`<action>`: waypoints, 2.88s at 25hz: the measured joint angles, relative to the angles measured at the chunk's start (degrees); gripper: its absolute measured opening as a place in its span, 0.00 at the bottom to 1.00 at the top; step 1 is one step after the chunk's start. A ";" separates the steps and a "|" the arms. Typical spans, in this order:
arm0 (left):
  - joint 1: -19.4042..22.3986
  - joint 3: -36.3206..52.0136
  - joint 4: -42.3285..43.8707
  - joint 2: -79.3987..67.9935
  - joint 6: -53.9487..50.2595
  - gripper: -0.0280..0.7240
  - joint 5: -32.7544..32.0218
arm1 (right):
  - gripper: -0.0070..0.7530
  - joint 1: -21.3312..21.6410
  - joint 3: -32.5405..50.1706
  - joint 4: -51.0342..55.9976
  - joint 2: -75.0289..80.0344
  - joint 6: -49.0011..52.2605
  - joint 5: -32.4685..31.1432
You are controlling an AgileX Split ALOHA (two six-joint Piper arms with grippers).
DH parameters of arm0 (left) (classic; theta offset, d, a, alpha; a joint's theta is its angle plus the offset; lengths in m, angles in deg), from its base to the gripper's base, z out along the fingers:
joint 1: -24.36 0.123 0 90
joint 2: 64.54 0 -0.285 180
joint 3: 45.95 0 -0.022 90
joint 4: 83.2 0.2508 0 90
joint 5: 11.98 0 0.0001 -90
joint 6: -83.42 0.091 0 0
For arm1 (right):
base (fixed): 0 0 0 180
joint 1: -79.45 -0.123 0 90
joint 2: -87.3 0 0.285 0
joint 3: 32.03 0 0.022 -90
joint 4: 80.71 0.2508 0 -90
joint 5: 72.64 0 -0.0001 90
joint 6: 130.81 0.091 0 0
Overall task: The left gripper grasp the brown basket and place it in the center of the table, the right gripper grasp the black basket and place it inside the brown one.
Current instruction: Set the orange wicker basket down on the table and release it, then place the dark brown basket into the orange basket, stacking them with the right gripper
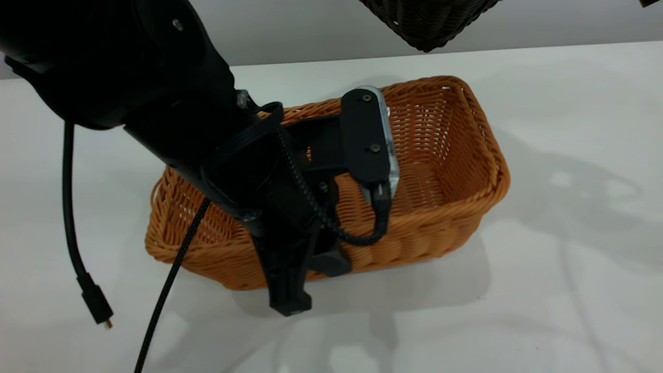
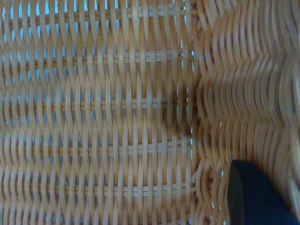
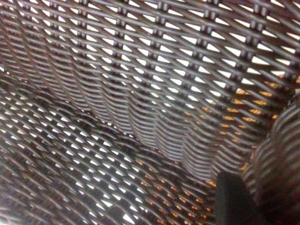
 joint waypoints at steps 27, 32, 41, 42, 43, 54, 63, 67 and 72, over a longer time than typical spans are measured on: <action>-0.05 0.05 -3.45 2.14 -0.31 0.70 -4.60 | 0.29 0.00 0.00 0.00 0.00 -0.21 -0.11; -0.05 0.05 -2.94 7.44 -0.30 0.71 -5.85 | 0.29 0.00 0.00 0.00 0.00 0.01 0.24; -3.24 0.05 -2.88 17.86 -0.35 0.71 -14.37 | 0.29 0.00 0.00 -2.23 0.00 0.00 -0.74; -4.11 0.05 -2.88 19.32 -1.12 0.71 -14.37 | 0.29 0.00 0.00 -3.39 0.00 0.00 -0.98; -5.28 0.05 -2.88 21.25 -2.40 0.71 -14.18 | 0.29 0.00 0.00 -4.25 0.00 0.00 -1.18; -13.25 0.05 -3.44 44.84 -10.68 0.71 1.78 | 0.29 -0.06 0.00 -11.23 0.10 -4.01 -9.35; -13.20 0.00 -3.60 49.79 -11.15 0.67 10.78 | 0.28 -0.75 -6.63 -24.59 3.08 -7.67 -22.43; -13.20 -0.08 -3.60 49.79 -11.15 0.66 12.24 | 0.28 -1.59 -13.56 -26.78 8.02 -8.29 -28.61; -13.20 -0.08 -3.37 49.79 -11.10 0.66 12.50 | 0.28 -4.50 -20.24 -26.82 14.56 -9.09 -29.89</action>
